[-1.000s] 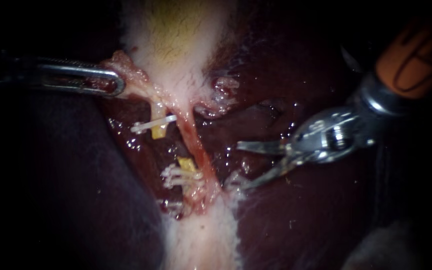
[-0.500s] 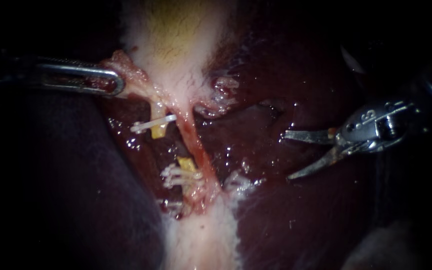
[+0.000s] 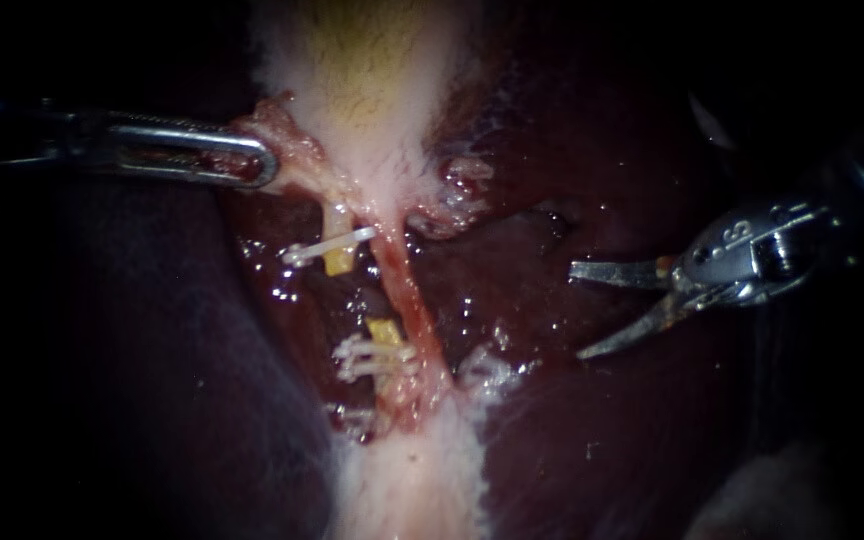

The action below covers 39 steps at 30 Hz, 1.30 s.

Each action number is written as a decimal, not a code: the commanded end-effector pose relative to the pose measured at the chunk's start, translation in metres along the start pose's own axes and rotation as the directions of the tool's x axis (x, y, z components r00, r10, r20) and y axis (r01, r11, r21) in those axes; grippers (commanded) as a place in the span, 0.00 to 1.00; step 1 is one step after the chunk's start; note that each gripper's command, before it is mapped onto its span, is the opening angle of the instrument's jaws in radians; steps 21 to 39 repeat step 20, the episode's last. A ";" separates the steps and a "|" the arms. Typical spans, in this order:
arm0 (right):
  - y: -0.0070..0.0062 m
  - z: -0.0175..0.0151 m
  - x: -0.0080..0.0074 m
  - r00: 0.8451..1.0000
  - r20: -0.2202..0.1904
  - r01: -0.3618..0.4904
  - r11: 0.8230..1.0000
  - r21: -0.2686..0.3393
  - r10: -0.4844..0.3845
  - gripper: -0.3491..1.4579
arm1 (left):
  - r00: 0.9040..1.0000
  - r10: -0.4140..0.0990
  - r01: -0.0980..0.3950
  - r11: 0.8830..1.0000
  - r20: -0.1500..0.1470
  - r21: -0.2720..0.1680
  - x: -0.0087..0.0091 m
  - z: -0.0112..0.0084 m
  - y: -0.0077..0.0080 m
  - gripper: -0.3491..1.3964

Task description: Go back from the cut left tube

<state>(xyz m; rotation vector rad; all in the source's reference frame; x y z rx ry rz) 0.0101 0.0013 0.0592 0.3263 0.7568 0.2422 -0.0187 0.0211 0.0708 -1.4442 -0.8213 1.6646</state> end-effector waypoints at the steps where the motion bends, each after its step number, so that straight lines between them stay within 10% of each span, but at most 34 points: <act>1: 0.0000 0.0000 0.0000 1.000 0.000 0.000 1.000 0.000 0.000 0.99 | 1.000 0.001 -0.001 1.000 -0.003 0.008 -0.0001 0.0004 -0.0002 0.00; 39: 0.0000 0.0000 0.0000 1.000 0.000 0.000 1.000 0.000 0.000 0.99 | 1.000 0.006 -0.006 1.000 -0.003 0.010 -0.0006 0.0015 -0.0010 0.00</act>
